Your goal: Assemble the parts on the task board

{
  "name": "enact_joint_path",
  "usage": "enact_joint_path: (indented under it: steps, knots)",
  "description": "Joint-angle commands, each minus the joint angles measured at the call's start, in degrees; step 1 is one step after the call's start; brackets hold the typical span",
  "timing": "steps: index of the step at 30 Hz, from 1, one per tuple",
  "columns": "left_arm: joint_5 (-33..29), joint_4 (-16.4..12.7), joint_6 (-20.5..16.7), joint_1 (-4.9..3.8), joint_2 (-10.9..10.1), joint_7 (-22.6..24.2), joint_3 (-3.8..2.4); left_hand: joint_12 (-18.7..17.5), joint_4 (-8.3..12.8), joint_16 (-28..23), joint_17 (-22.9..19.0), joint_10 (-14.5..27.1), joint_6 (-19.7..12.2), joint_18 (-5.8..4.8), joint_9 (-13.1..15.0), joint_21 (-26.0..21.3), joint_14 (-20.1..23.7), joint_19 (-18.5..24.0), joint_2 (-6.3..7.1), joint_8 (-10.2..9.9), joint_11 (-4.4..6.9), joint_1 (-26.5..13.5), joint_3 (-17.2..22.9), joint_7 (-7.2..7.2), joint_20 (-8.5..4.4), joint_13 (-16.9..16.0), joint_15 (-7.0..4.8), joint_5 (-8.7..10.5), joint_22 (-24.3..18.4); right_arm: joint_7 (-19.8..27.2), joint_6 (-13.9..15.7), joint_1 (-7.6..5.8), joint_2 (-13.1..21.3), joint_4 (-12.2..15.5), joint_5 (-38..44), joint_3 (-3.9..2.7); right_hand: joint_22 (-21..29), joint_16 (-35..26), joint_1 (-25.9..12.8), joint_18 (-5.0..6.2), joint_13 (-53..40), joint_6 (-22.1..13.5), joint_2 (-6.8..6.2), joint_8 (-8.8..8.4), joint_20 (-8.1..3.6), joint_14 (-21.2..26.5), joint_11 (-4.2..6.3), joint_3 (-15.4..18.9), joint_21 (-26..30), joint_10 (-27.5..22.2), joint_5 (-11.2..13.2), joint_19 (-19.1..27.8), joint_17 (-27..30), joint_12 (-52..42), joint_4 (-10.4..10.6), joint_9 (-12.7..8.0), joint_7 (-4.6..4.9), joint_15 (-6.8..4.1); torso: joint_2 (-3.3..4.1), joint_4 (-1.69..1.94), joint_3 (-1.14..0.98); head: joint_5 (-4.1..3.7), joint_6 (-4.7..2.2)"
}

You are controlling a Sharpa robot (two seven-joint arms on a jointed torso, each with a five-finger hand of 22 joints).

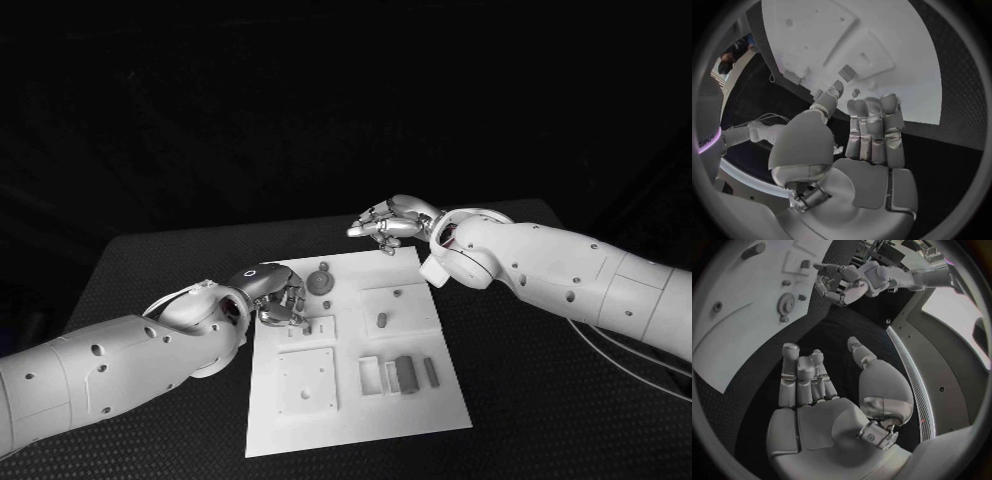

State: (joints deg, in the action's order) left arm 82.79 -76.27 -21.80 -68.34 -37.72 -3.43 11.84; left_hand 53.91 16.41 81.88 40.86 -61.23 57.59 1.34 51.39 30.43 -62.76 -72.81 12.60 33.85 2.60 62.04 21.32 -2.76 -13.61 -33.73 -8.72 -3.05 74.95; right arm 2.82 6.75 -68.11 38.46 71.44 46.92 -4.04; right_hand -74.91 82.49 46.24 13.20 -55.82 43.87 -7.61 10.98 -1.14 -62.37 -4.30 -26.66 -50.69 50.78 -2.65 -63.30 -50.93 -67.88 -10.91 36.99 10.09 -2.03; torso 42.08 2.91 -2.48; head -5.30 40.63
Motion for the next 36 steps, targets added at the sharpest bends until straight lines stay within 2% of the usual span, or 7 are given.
enact_joint_path:
  steps: [1,3,6,15,27,34,36]
  knots:
    - [2.93,0.64,-3.48,0.23,0.65,1.75,0.16,0.36,0.02,0.28,0.05,0.04,0.09,1.65,0.15,0.19,-0.15,-0.44,-0.35,0.35,0.37,0.36,-0.19,0.34,0.05,-0.09,-0.28,0.28,0.96,0.37,-0.09,0.06,-0.02,0.04,0.18,-0.01,-0.94,0.34,0.17,1.80,0.09,-0.09,0.52,-0.23,-0.34,0.41,0.18,0.05,0.30,-0.37,-0.11,-0.01,0.08,-0.15,-0.12,0.06,0.49,-0.10,0.01,-0.04,-0.02,-0.09,0.05]
    - [3.65,1.03,-3.47,0.41,0.94,1.75,0.46,0.43,0.03,0.36,0.04,0.04,0.08,1.64,0.24,0.23,-0.15,-0.44,-0.54,0.55,0.43,0.55,-0.14,0.40,0.00,-0.12,-0.35,0.28,1.01,0.39,-0.12,0.07,-0.06,0.05,0.18,-0.01,-0.94,0.34,0.16,1.80,0.09,-0.08,0.53,-0.23,-0.34,0.41,0.18,0.06,0.30,-0.37,-0.11,-0.01,0.08,-0.16,-0.12,0.06,0.50,-0.09,0.00,-0.04,-0.03,-0.10,0.07]
    - [3.67,1.40,-3.64,0.66,1.28,1.81,0.55,0.48,0.00,0.43,0.01,0.04,0.08,1.62,0.33,0.27,-0.18,-0.45,-0.77,0.77,0.48,0.76,-0.03,0.46,-0.04,-0.14,-0.41,0.28,1.05,0.39,-0.13,0.08,-0.07,0.07,0.18,-0.01,-0.94,0.34,0.13,1.80,0.09,-0.09,0.55,-0.23,-0.34,0.41,0.18,0.08,0.30,-0.37,-0.11,-0.01,0.08,-0.16,-0.11,0.06,0.50,-0.09,0.00,-0.04,-0.08,-0.10,0.11]
    - [3.67,2.00,-3.53,0.92,1.72,1.34,0.56,0.73,-0.19,0.72,-0.12,-0.18,0.07,1.53,0.52,0.50,-0.42,-0.73,-1.85,1.49,0.68,1.98,1.28,0.64,-0.25,-0.18,-0.61,0.28,1.12,0.32,-0.16,0.11,-0.07,0.15,0.18,-0.01,-0.93,0.35,0.06,1.80,0.11,-0.09,0.59,-0.24,-0.32,0.41,0.17,0.13,0.30,-0.37,-0.11,-0.01,0.09,-0.17,-0.10,0.07,0.50,-0.09,0.01,-0.05,-0.09,-0.23,0.14]
    - [3.60,2.75,-3.67,1.12,2.32,1.21,0.55,0.94,-0.44,0.97,-0.26,-0.43,0.12,1.40,0.56,0.76,-0.67,-1.02,-2.07,2.06,0.79,2.64,2.70,0.73,-0.40,-0.19,-0.72,0.29,1.17,0.33,-0.24,0.13,-0.08,0.21,0.18,-0.01,-0.93,0.35,-0.02,1.80,0.13,-0.10,0.63,-0.25,-0.31,0.41,0.17,0.19,0.31,-0.38,-0.11,0.00,0.10,-0.19,-0.09,0.07,0.50,-0.08,0.00,-0.02,-0.09,-0.31,0.19]
    - [-2.82,2.00,-3.73,1.11,1.20,2.80,0.46,0.90,-1.02,0.98,-0.38,-0.33,-0.11,1.26,0.49,0.81,-0.69,-1.00,-1.49,2.15,0.76,1.26,2.47,0.66,-0.39,-0.13,-0.70,0.29,1.15,0.32,-0.25,0.17,0.03,0.17,0.18,-0.01,-0.93,0.35,-0.04,1.80,0.14,-0.11,0.64,-0.25,-0.31,0.41,0.17,0.22,0.31,-0.38,-0.11,0.00,0.11,-0.19,-0.10,0.07,0.51,-0.08,-0.01,-0.06,-0.09,-0.44,0.22]
    - [-4.54,1.63,-3.84,1.11,0.79,3.50,0.24,0.64,-1.32,0.71,-0.62,0.09,-0.66,1.20,0.28,0.59,-0.42,-0.62,-1.29,1.95,0.63,0.48,2.54,0.49,-0.42,0.01,-0.58,0.29,1.06,0.31,-0.21,0.17,0.06,0.16,0.18,-0.01,-0.93,0.35,-0.05,1.80,0.14,-0.11,0.65,-0.25,-0.31,0.41,0.17,0.22,0.31,-0.38,-0.11,0.00,0.11,-0.20,-0.10,0.07,0.51,-0.08,0.00,-0.03,-0.10,-0.53,0.30]
